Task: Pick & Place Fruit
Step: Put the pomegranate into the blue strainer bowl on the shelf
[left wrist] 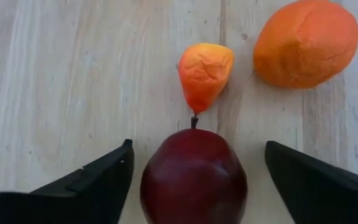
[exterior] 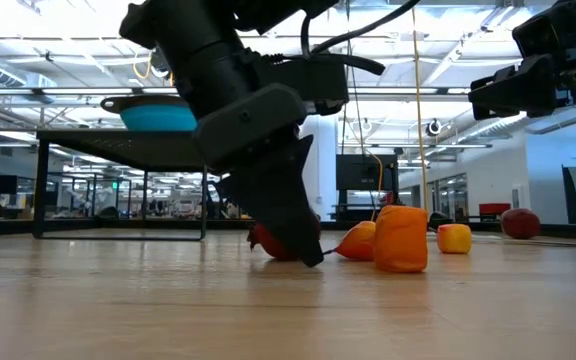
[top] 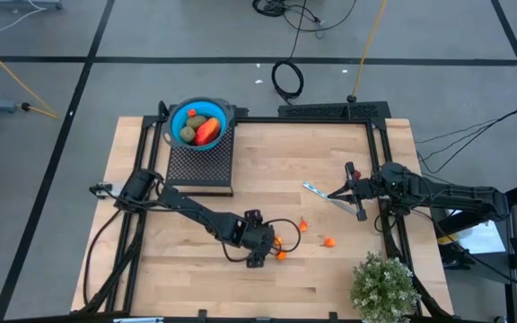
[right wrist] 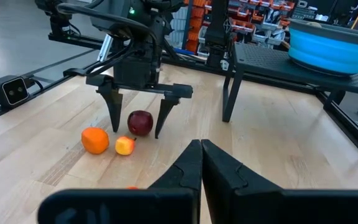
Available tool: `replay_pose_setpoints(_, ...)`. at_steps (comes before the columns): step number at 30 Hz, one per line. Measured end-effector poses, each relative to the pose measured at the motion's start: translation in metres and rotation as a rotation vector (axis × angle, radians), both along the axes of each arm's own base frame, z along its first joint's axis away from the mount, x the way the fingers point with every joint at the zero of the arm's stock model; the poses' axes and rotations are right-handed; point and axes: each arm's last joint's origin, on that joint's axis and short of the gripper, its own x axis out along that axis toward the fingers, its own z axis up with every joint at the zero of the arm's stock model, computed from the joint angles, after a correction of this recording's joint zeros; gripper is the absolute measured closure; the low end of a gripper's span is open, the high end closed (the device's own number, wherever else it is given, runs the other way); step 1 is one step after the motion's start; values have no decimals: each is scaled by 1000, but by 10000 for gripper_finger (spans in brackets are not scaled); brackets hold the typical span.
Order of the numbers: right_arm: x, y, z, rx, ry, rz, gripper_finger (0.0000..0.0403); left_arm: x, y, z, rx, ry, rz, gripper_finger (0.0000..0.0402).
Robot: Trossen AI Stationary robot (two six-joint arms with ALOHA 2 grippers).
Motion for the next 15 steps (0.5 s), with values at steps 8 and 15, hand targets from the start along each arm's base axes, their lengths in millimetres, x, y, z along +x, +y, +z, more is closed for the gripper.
replay_pose_setpoints(8, 0, 0, 0, 0, 0, 0, 403, 0, 0, 0, 0, 2, -5, 144)
replay_pose_setpoints(15, 0, 0, 0, 7, 1, -1, 403, 0, 9, 8, 40, 0, -43, 191)
